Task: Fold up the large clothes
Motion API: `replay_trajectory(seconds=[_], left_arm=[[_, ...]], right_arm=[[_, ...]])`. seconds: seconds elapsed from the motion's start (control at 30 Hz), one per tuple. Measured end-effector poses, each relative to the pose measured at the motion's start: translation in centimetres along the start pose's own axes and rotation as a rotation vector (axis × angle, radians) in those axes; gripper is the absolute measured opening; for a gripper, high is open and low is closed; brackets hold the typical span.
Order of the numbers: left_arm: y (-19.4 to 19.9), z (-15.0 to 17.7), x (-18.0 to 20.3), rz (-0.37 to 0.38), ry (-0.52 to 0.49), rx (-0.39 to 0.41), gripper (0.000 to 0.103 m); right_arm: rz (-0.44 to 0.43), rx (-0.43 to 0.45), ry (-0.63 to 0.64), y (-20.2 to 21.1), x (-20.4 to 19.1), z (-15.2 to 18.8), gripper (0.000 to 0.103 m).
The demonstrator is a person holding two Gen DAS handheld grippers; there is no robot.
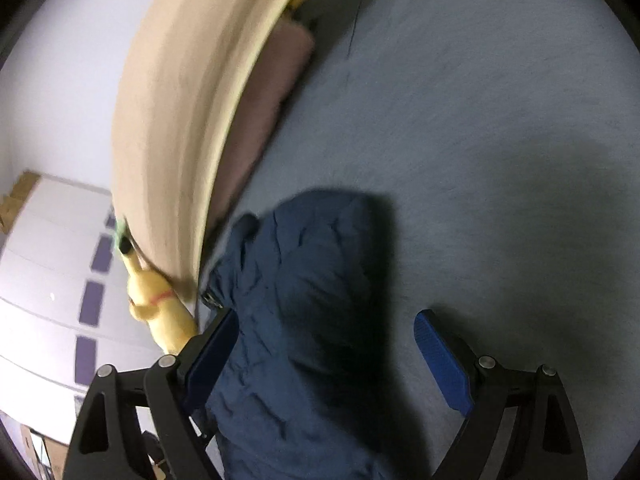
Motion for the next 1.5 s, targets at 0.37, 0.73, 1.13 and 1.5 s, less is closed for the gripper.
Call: replay_trajectory(seconds=[0.37, 0.73, 1.13, 1.5], left_arm=[[-1.0, -0.3, 1.5, -0.041, -0.103, 0.024, 0.012], [-1.7, -1.3, 2.1, -0.059, -0.144, 0.007, 0.013], [-2.1, -1.1, 2.9, -0.105, -0.21, 0.002, 0.017], [-1.8, -1.0, 2.4, -0.082, -0.209, 0.002, 0.017]], right_arm=[[0.316, 0.032, 0.281, -2.2, -2.7, 0.5, 0.018], [0.135, 0.031, 0.211, 3.8, -0.8, 5.0, 0.078], [0.279, -0.029, 0.288, 1.9, 0.4, 7.5, 0.032], [0.131, 0.187, 0.316, 6.7, -5.5, 5.6, 0.079]])
Point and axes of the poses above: each gripper's, at about its wrist camera, not at the fingertips, and y roughly against the way its jaws point, x to its right, z to its underside, the point moved 2 cm from there along -y, roughly the way its jaws point, and after that the axes turned 3 degrees about -x, right-handed, at the moved point
